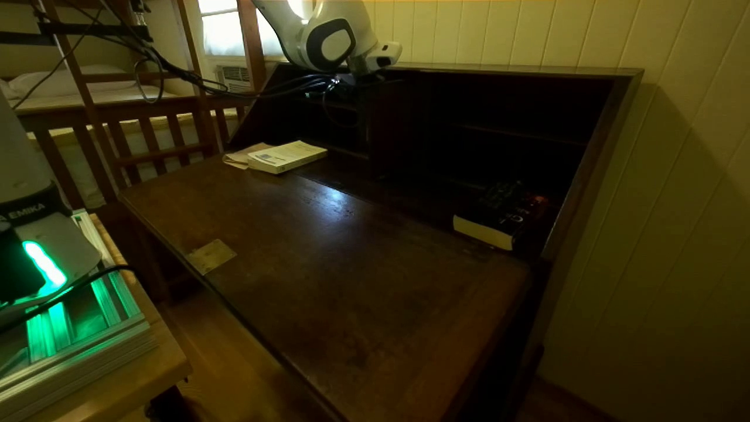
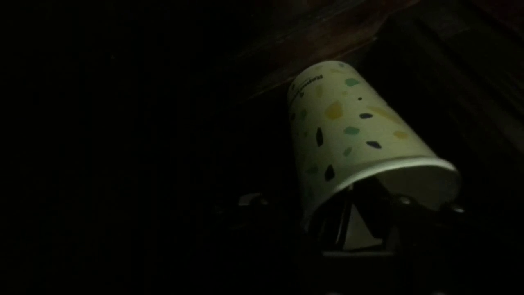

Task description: Open the compartment on the dresser, put the cup inside then close it

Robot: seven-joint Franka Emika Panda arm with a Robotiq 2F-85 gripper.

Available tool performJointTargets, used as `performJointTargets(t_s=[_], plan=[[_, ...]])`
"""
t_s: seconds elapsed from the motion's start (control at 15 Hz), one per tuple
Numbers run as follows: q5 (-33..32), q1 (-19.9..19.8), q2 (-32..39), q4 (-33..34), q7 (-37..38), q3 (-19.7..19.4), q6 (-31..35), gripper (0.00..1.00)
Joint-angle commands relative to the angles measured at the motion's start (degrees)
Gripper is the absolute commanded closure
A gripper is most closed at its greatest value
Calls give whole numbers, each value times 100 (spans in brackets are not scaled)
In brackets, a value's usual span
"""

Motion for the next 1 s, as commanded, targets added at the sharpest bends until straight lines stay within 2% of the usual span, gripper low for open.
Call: performJointTargets(t_s=[0.0,0.13,0.2,0.93], plan=[[20,68,150,200,127,-61,73,18],[20,72,150,203,128,-61,79,4],[20,75,143,198,129,-62,85,1],[55,113,-19,47,235,-101,210,0]])
